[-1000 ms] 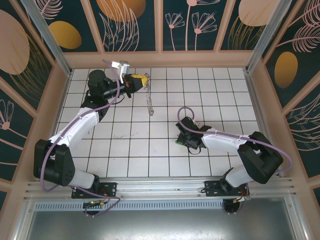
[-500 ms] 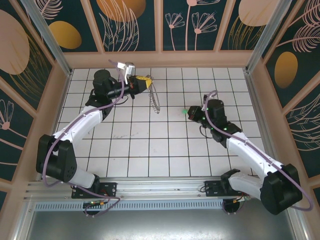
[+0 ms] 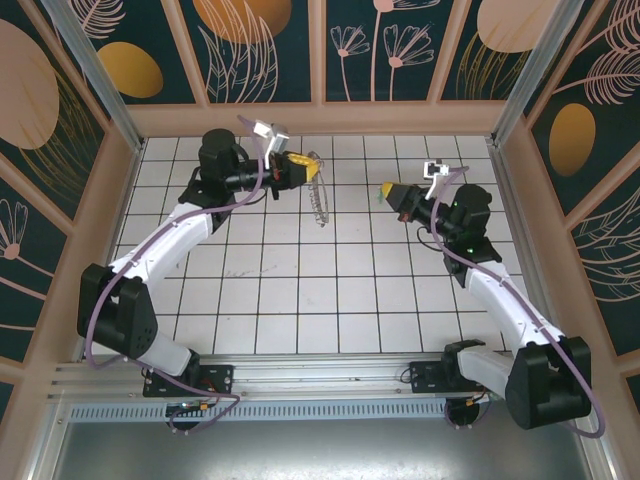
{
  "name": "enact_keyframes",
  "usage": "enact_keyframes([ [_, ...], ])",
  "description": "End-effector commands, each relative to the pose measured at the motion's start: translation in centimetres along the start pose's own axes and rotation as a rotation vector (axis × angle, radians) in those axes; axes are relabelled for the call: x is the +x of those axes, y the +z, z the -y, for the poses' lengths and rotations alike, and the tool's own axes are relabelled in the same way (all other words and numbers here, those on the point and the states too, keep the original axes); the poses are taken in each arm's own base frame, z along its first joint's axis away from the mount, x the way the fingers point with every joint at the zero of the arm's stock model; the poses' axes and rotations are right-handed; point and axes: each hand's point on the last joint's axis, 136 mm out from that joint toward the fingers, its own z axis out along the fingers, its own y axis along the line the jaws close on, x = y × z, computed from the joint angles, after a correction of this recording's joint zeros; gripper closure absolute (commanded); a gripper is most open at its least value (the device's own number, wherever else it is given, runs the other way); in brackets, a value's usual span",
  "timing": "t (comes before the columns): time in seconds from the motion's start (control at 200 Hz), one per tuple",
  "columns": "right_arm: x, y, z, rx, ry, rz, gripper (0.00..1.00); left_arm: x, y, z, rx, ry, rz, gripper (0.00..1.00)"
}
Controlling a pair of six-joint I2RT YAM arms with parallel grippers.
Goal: Put the keys on the keyring
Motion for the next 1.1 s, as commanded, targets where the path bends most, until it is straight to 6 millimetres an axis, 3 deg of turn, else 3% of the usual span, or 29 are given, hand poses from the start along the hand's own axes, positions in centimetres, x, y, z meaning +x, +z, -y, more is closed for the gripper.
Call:
enact_keyframes([
  [0.0,-1.0,-0.3,-2.6,-0.143,-0.091,0.023,1.0,-0.4,1.0,1.3,0.061,0.077,-0.023,1.0],
  [0.135,-1.3,-0.1,-2.4,-0.135,-0.103,0.038,1.0,-0.4,2.0,1.5,0.084,0.097,-0.032,1.0],
  [0.285,-1.5,0.7,-0.4,-0.047,-0.079,0.02,1.0,-0.6,3.1,1.1,0.101,0.093,-0.045,1.0],
  [0.455,-1.8,0.2,0.6,0.006,-0.061,0.083,1.0,-0.6,4.1,0.7,0.111,0.093,-0.058,1.0],
  [0.661,-1.2,0.2,-1.8,-0.106,-0.102,0.03,1.0,-1.2,4.5,0.8,0.125,0.09,-0.061,1.0],
  [0.681,-1.0,0.2,-2.1,-0.12,-0.113,0.024,1.0,-0.2,5.0,0.1,0.126,0.065,-0.076,1.0],
  [0.791,-0.5,-0.2,-3.7,-0.204,-0.186,0.014,1.0,-0.3,5.4,0.1,0.125,0.059,-0.08,1.0],
  [1.096,-0.4,-0.3,-6.0,-0.306,-0.282,0.027,1.0,-0.3,6.0,0.6,0.123,0.05,-0.08,1.0],
])
